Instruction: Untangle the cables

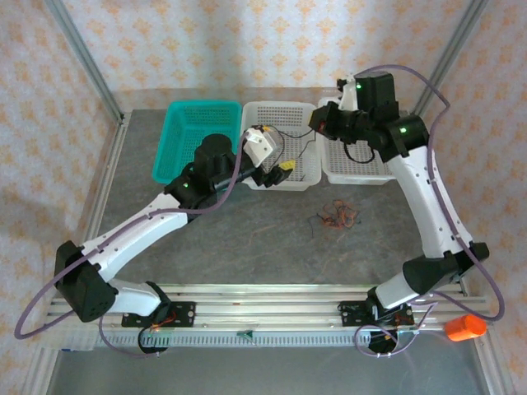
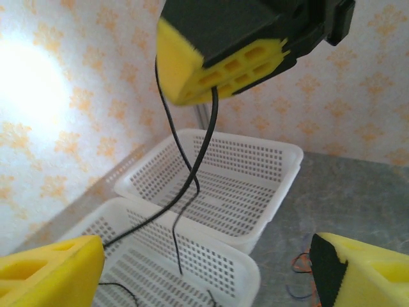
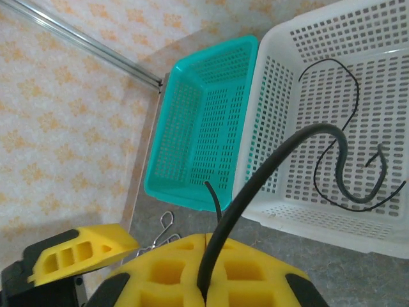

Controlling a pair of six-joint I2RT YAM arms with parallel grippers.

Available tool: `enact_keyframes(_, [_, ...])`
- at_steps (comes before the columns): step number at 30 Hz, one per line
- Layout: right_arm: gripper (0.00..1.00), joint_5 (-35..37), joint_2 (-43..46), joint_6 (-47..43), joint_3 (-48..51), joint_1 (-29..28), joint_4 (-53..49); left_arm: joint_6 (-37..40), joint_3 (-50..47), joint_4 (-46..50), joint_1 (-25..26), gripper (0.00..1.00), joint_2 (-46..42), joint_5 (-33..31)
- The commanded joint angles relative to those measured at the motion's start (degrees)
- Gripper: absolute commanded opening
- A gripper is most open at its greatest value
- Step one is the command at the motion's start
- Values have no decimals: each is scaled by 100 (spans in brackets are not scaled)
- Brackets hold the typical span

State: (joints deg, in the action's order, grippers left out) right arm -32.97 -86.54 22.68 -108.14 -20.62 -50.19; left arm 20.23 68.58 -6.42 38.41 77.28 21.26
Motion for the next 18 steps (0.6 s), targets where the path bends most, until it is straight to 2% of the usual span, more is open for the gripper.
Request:
enact_keyframes(1, [0, -30, -39, 18, -223, -153, -58, 794, 246, 19, 83, 82, -7, -411])
enact_keyframes(8, [0, -209, -54, 35, -211, -294, -20, 939, 649, 47, 231, 69, 350, -560])
enact_keyframes(18, [0, -368, 74, 104, -164, -302, 10, 942, 675, -333, 404, 47, 578, -883])
